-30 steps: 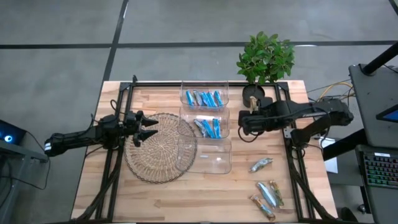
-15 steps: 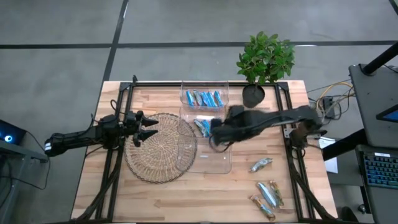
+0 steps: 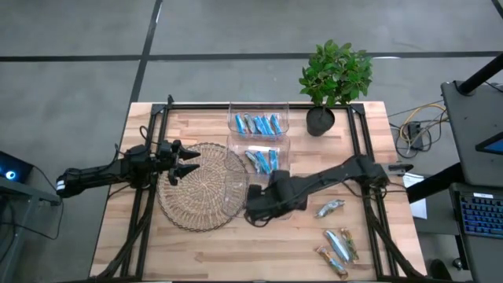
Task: Pick and place Granola Bars by type
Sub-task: Put the yellow granola bar into the bottom transparent bin
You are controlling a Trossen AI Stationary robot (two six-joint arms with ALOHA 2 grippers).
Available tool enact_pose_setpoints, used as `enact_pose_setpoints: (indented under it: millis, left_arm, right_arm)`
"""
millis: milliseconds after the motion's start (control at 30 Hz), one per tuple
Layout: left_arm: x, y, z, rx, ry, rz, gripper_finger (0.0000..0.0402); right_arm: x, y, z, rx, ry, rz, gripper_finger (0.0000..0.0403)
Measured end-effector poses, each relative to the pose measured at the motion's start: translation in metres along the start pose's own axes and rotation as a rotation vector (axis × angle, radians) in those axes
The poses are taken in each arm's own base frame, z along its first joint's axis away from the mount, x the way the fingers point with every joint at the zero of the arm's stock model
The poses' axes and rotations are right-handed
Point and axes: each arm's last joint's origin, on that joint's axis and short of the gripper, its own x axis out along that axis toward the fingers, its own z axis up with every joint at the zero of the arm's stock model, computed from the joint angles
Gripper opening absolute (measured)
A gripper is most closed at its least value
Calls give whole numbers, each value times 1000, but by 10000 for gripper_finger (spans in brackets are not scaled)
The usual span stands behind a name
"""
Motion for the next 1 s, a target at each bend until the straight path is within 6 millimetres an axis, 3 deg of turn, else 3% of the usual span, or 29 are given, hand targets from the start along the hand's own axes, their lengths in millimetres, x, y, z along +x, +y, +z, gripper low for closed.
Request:
enact_pose_setpoints:
  millis: [133, 400, 867, 1000]
  left_arm:
    - [0, 0, 0, 0, 0, 0, 261]
    - [0, 0, 0, 0, 0, 0, 261]
    - [0, 0, 0, 0, 0, 0, 261]
    - [0, 0, 0, 0, 0, 0, 261]
  right_arm:
    - [14, 0, -14, 38, 40, -65, 11]
    - [40, -2, -21, 60, 80, -185, 11]
    - [95, 3, -10, 61, 147, -238, 11]
    - [102, 0, -10, 49, 194, -281, 14]
